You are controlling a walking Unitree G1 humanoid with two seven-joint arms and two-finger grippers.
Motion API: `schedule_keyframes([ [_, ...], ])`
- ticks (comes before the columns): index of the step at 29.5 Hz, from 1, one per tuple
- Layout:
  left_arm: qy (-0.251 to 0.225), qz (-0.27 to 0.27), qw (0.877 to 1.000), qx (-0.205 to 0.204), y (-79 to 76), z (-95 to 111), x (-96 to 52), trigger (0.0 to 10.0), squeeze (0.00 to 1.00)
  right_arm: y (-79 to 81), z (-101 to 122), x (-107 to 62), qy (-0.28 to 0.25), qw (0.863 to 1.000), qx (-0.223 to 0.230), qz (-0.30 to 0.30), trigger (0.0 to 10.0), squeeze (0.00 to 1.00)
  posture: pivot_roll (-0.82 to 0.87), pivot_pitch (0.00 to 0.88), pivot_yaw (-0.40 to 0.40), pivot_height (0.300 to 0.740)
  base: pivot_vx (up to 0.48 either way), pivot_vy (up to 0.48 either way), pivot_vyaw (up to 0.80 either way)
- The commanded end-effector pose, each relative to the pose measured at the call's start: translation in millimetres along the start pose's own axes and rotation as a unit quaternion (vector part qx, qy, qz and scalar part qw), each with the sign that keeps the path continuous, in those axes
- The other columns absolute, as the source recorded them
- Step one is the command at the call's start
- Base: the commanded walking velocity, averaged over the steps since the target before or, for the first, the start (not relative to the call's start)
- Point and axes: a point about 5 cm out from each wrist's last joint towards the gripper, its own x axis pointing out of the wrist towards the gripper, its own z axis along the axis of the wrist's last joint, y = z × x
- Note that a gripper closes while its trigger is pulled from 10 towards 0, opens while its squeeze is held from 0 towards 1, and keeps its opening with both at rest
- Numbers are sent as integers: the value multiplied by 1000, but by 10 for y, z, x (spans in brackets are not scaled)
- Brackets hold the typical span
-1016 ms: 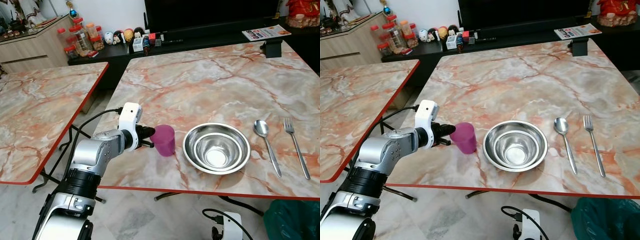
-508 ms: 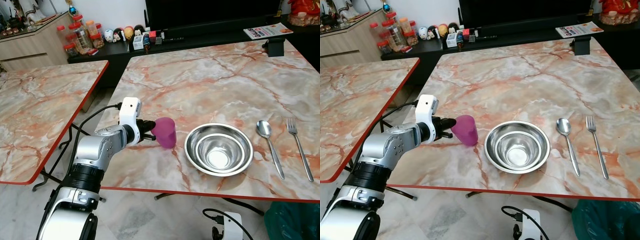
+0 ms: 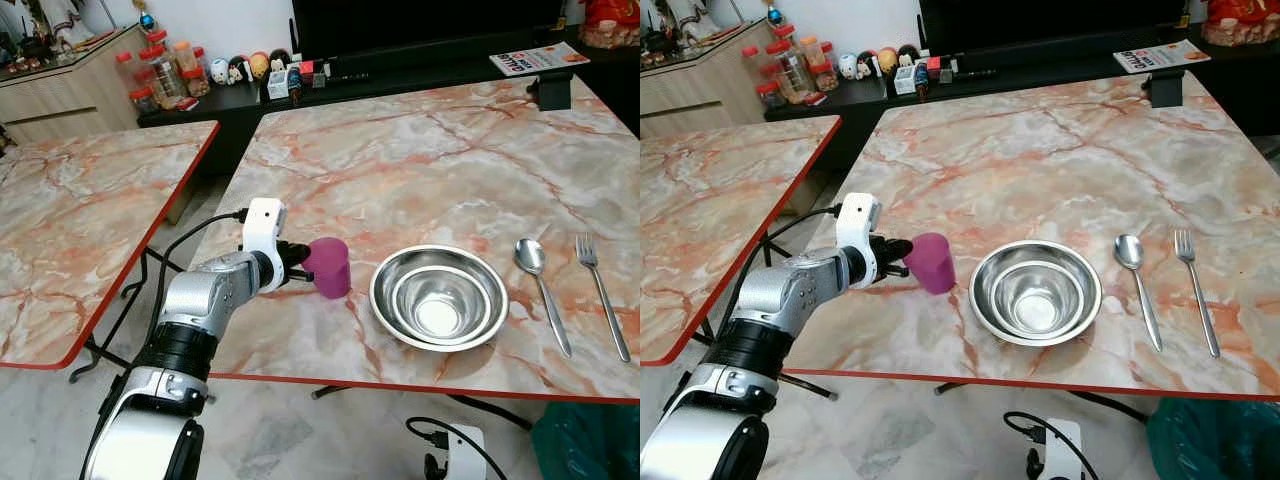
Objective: Setting the table
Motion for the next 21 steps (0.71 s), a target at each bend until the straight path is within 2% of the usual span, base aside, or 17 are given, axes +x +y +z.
schedule_keyframes([
  [1,-4,14,1000,3,65,39,-19,10000,1000,55,-27,-6,5,1000,4,5,10000,0,-46,7,196,719,0,0,0],
  [11,-17,18,1000,0,102,111,-45,10000,1000,67,-18,-4,3,1000,5,6,10000,0,-45,5,198,719,0,0,0],
  [20,-59,32,998,-14,210,312,-156,10000,1000,71,-15,-4,3,1000,6,6,10000,0,-45,4,197,719,0,0,0],
  [21,-116,50,992,-24,316,467,-274,10000,0,68,-17,-4,3,1000,7,6,10000,0,-42,4,194,719,0,0,0],
])
